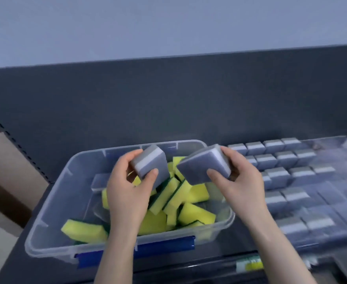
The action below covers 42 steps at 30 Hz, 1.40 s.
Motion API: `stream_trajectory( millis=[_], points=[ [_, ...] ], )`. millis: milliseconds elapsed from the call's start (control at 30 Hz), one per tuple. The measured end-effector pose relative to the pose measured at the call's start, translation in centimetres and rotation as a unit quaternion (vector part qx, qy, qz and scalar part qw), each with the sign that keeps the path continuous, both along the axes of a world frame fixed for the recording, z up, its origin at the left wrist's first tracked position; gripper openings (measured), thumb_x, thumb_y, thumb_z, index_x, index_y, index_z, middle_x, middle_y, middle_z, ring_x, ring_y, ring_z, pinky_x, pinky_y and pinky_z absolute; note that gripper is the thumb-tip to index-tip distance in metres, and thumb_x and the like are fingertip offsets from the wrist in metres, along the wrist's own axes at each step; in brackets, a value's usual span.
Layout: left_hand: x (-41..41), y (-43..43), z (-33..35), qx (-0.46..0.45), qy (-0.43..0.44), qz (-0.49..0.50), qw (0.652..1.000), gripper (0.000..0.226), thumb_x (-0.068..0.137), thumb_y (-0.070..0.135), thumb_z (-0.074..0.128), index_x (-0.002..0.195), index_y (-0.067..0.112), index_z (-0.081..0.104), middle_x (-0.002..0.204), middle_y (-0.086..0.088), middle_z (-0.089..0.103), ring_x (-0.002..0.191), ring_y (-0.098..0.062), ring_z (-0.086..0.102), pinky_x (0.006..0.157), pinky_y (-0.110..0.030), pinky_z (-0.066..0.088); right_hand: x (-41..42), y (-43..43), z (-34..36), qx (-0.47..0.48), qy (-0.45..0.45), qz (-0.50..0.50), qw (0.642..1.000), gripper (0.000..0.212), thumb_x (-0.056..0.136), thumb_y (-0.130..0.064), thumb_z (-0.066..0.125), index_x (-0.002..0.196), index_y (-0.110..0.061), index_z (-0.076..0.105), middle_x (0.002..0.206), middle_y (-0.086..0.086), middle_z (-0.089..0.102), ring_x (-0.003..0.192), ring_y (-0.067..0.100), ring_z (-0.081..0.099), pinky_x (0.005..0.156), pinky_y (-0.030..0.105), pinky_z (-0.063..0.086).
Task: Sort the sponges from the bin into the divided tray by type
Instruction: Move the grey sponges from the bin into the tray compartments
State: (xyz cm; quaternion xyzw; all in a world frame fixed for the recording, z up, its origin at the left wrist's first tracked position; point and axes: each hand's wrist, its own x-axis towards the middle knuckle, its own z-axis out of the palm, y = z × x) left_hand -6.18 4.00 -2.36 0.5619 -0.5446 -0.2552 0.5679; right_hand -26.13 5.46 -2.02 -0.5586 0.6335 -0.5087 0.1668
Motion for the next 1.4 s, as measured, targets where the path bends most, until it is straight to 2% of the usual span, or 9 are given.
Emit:
stream_trajectory(
  millis=[100, 200, 367, 433, 700, 833, 1000, 1200, 1400],
  points=[
    [-2.7, 0.1, 0.0, -0.002, 0.007, -0.035, 0.999, 0.047, 0.077, 0.012, 0.076, 0.107, 0.042, 0.057, 0.104, 0.020, 0.063, 0.095, 0.004, 0.059, 0.075, -0.013, 0.045, -2.9, 1.4, 0.1, -0.007, -0.024, -0.041, 0.999, 0.049, 0.074, -0.015, 0.075, 0.119, -0.028, 0.060, 0.101, -0.028, 0.060, 0.096, -0.001, 0.059, 0.083, 0.007, 0.042],
    [-5.4, 0.2, 0.2, -0.009, 0.008, -0.054, 0.998, 0.046, 0.076, 0.012, 0.077, 0.108, 0.038, 0.058, 0.101, 0.024, 0.062, 0.094, 0.005, 0.059, 0.076, -0.017, 0.047, -5.8, 2.4, 0.3, -0.010, -0.024, -0.070, 0.997, 0.049, 0.075, -0.014, 0.074, 0.121, -0.024, 0.060, 0.109, -0.015, 0.066, 0.101, 0.005, 0.061, 0.089, 0.021, 0.047],
    [-10.2, 0.6, 0.6, -0.018, 0.012, -0.072, 0.997, 0.045, 0.076, 0.014, 0.077, 0.107, 0.039, 0.057, 0.102, 0.022, 0.063, 0.093, 0.005, 0.059, 0.070, -0.009, 0.044, -10.8, 3.2, 0.6, -0.010, -0.027, -0.077, 0.997, 0.049, 0.077, -0.013, 0.074, 0.123, -0.024, 0.059, 0.105, -0.016, 0.063, 0.094, -0.005, 0.054, 0.075, -0.003, 0.037],
    [-12.3, 0.8, 0.6, -0.025, 0.023, -0.064, 0.997, 0.045, 0.076, 0.011, 0.076, 0.106, 0.039, 0.058, 0.103, 0.022, 0.063, 0.093, 0.004, 0.059, 0.069, -0.005, 0.044, -13.1, 3.3, 0.6, -0.011, -0.030, -0.066, 0.997, 0.050, 0.077, -0.012, 0.073, 0.123, -0.025, 0.059, 0.105, -0.018, 0.062, 0.094, -0.006, 0.052, 0.074, -0.005, 0.035],
    [-22.6, 1.8, 0.7, -0.026, 0.018, -0.048, 0.998, 0.049, 0.076, 0.007, 0.075, 0.113, 0.033, 0.056, 0.107, 0.022, 0.059, 0.098, 0.005, 0.057, 0.074, -0.011, 0.049, -23.7, 3.5, 0.8, -0.008, -0.045, -0.008, 0.999, 0.049, 0.077, -0.011, 0.072, 0.114, -0.039, 0.056, 0.100, -0.026, 0.063, 0.091, -0.007, 0.058, 0.074, 0.003, 0.044],
    [-27.0, 2.2, 0.3, -0.013, -0.015, -0.038, 0.999, 0.048, 0.075, 0.007, 0.074, 0.110, 0.034, 0.056, 0.103, 0.014, 0.060, 0.093, -0.005, 0.058, 0.073, -0.025, 0.051, -28.4, 2.9, 0.4, -0.002, -0.043, 0.020, 0.999, 0.052, 0.076, -0.009, 0.074, 0.113, -0.040, 0.054, 0.099, -0.023, 0.063, 0.091, -0.003, 0.060, 0.074, 0.011, 0.048],
    [-31.6, 2.6, 0.2, 0.002, -0.038, -0.063, 0.997, 0.042, 0.075, 0.015, 0.076, 0.105, 0.038, 0.057, 0.103, 0.009, 0.061, 0.091, -0.006, 0.059, 0.066, -0.016, 0.049, -34.1, 2.4, -0.3, 0.011, -0.027, 0.056, 0.998, 0.048, 0.075, -0.012, 0.075, 0.108, -0.040, 0.057, 0.092, -0.019, 0.065, 0.088, 0.006, 0.062, 0.076, 0.023, 0.050],
    [-34.6, 2.5, 0.0, 0.025, -0.167, -0.095, 0.981, 0.042, 0.073, 0.027, 0.077, 0.101, 0.047, 0.054, 0.100, 0.021, 0.060, 0.096, 0.000, 0.057, 0.075, -0.016, 0.047, -39.2, 1.9, -1.2, 0.057, 0.016, 0.112, 0.992, 0.048, 0.075, -0.014, 0.074, 0.110, -0.042, 0.056, 0.095, -0.028, 0.062, 0.090, -0.001, 0.059, 0.072, 0.015, 0.050],
    [-36.6, 1.6, -0.7, 0.047, -0.267, -0.144, 0.952, 0.050, 0.074, 0.018, 0.078, 0.095, 0.053, 0.048, 0.102, 0.030, 0.057, 0.100, 0.007, 0.052, 0.079, -0.005, 0.037, -41.2, 1.4, -3.1, 0.082, -0.007, 0.142, 0.986, 0.055, 0.074, -0.006, 0.075, 0.098, -0.050, 0.053, 0.095, -0.032, 0.061, 0.087, -0.002, 0.060, 0.072, 0.013, 0.049]
  ],
)
